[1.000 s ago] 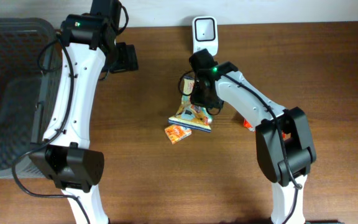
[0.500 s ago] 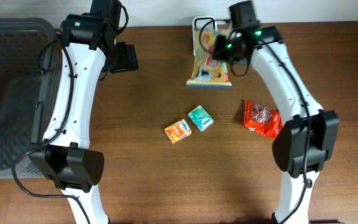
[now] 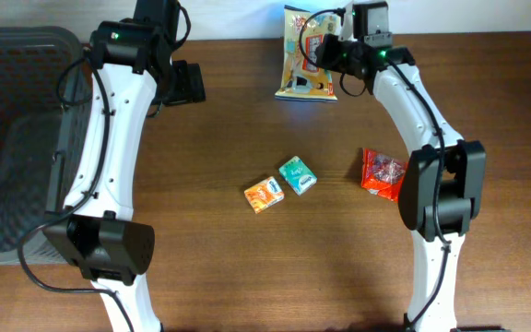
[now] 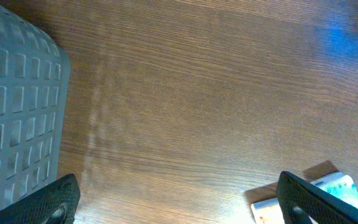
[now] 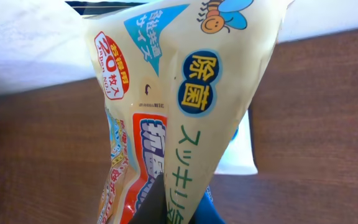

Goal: Scan the item barcode
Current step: 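Carry the wet-wipe pack right and drop it at the table edge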

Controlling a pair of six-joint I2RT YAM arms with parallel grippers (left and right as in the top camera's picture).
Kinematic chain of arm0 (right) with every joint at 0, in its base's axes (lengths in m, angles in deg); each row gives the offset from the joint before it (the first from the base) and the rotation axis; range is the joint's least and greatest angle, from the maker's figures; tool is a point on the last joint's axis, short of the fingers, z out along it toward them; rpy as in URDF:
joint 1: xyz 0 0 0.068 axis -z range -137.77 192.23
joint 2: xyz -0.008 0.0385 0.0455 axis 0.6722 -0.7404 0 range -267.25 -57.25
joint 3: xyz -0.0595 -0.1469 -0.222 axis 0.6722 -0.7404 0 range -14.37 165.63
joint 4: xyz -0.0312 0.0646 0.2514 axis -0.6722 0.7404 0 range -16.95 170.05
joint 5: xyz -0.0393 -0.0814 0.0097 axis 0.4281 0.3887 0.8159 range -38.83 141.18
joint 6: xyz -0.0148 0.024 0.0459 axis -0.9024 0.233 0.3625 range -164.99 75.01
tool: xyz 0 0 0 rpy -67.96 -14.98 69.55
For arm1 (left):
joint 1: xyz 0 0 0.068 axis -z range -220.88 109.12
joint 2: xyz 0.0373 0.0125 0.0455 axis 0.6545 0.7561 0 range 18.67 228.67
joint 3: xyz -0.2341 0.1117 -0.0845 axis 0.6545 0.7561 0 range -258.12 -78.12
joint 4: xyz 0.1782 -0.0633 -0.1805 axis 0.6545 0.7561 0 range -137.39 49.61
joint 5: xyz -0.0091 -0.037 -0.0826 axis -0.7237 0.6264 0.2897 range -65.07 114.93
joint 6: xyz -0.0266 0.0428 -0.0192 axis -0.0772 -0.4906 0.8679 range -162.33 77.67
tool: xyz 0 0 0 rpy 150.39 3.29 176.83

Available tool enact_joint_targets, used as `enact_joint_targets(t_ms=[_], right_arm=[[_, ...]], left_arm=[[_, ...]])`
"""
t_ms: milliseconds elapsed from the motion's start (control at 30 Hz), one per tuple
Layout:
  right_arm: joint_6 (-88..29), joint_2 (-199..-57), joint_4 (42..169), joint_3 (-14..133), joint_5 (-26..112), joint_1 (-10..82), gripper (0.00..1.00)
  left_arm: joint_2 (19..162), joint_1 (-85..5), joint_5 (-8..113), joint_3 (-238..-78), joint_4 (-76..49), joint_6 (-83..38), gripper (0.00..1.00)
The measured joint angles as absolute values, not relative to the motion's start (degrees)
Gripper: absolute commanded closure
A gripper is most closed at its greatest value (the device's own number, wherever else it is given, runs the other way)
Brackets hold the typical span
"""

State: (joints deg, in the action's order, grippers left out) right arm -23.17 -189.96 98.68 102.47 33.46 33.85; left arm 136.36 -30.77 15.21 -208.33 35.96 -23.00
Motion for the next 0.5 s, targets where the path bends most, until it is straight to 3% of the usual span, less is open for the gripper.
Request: enact_joint_targets(t_ms=[167, 267, 400, 500], right_arm=[[-23.15, -187.9, 102.2, 102.47, 33.33, 34.66, 0.96], [-22.25, -180.25, 112.67, 102.42, 39.95, 38.09, 0.96], [-19.85, -169.83, 126.46, 103.3, 51.89, 49.46, 0.96], [-18.12, -169.76, 134.33, 103.43, 56.41, 58.99, 0.96]], left_arm=[[136.36, -30.79, 15.21, -208.33, 35.9, -23.0, 0.01], [136.36, -30.79, 15.19, -208.33, 35.87, -23.0, 0.01], [136.36, -30.77, 15.21, -208.33, 35.79, -22.98, 0.01], [136.36, -30.79, 15.21, -208.33, 36.03, -23.0, 0.01]])
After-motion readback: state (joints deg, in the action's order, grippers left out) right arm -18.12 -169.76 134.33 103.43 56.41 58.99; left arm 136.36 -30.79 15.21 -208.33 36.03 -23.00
